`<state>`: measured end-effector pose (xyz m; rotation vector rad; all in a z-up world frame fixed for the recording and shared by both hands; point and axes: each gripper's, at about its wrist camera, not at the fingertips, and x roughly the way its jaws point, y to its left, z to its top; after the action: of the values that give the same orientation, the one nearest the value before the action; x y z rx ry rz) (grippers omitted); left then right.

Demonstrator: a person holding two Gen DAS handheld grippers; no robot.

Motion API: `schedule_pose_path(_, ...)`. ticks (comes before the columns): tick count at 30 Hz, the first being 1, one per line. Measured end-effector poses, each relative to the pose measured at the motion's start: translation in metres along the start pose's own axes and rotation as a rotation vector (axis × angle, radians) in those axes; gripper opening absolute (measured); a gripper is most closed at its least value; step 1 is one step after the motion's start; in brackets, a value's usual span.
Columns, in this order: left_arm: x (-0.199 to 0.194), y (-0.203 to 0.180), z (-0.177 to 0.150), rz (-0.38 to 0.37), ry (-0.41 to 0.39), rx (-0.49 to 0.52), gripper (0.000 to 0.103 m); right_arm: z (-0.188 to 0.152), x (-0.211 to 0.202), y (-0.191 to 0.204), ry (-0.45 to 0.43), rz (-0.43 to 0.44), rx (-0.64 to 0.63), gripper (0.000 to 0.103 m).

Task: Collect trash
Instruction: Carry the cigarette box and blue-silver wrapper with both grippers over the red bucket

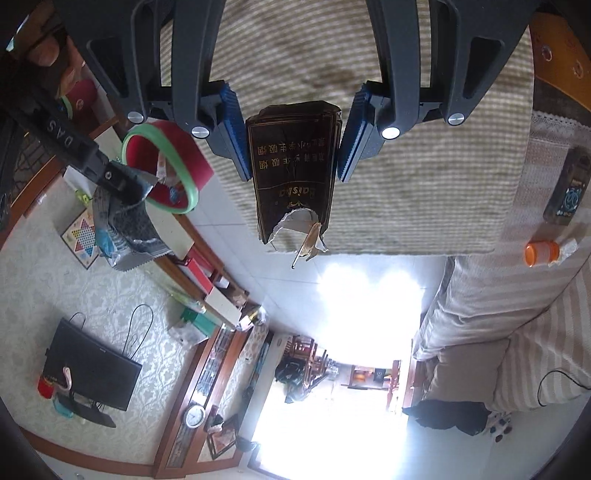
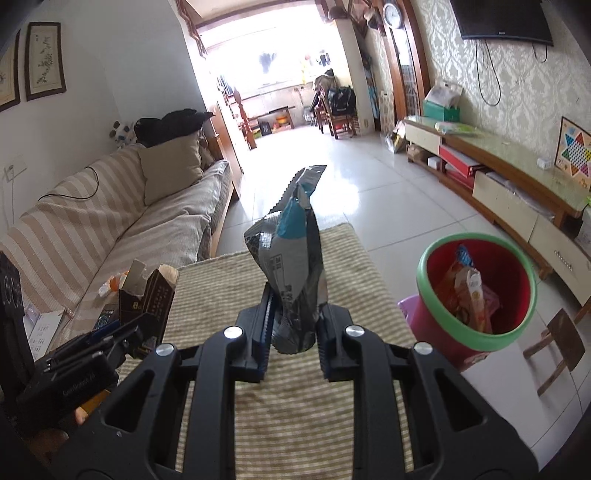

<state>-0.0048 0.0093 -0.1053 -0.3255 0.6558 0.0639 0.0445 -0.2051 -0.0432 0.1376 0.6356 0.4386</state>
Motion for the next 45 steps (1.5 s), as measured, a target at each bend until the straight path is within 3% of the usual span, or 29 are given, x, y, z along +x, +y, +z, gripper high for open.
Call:
schedule_pose_path(9,-0.002,-0.012,0.028,-0.027,-0.035,-0.006,0.045,0.010,-0.006,-0.002,-0.028,0.002,-0.014,0.020)
schedule_pose_path(20,0.014,-0.030,0.035,-0.063,-0.028,0.005,0.045,0.015,-0.013,-0.020,-0.050,-0.041,-0.007,0.020)
schedule_pose_path(45,0.064,-0.123,0.054,-0.209,0.009,0.134,0.045,0.024,-0.035,-0.121,-0.092,-0.191,0.095,0.020)
